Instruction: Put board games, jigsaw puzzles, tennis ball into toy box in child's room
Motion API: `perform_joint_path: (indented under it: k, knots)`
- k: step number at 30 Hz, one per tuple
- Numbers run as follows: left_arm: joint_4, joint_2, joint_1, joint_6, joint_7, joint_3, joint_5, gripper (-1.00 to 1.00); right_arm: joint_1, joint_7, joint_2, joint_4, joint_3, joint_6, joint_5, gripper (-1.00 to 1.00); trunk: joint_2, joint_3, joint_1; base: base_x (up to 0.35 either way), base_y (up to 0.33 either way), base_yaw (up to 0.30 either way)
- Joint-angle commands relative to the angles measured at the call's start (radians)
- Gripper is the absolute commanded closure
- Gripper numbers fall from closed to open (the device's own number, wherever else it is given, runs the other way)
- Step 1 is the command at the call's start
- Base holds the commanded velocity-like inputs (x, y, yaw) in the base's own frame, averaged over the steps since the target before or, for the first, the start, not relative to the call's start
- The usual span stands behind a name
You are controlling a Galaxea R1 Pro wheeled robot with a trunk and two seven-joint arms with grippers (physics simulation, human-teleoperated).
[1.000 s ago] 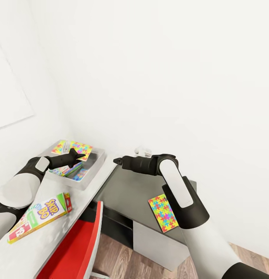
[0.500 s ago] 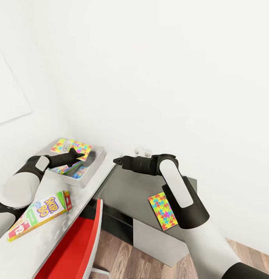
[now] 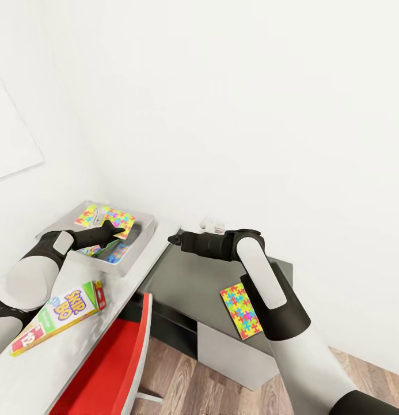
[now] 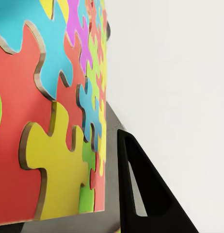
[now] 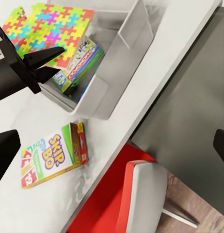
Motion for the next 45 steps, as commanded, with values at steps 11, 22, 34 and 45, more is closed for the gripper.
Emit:
perform_joint_path:
  k: [11,22,34,45]
  knots:
    - [-0.001,0.003,-0.001,-0.042,-0.007,0.007,-0.01,1.0,-0.002,-0.004,0.0,-0.001,-0.003,-0.005,-0.009,-1.0,-0.002,-0.019,0.001,0.0,0.0,0.0]
    - [-0.008,0.004,0.008,-0.064,0.003,0.018,0.004,1.0,-0.006,-0.008,0.0,0.004,-0.006,0.001,-0.01,-1.0,-0.002,-0.021,0.001,0.0,0.0,0.0]
    - [-0.007,0.043,0.009,-0.067,0.0,0.018,0.0,1.0,-0.006,-0.01,0.0,0.01,-0.007,0.001,-0.009,-1.0,-0.002,-0.021,0.001,0.0,0.0,0.0]
    - [-0.008,0.046,0.009,-0.067,-0.001,0.021,-0.001,1.0,-0.006,-0.012,0.0,0.011,-0.007,0.002,-0.009,-1.0,-0.002,-0.021,0.001,0.0,0.0,0.0]
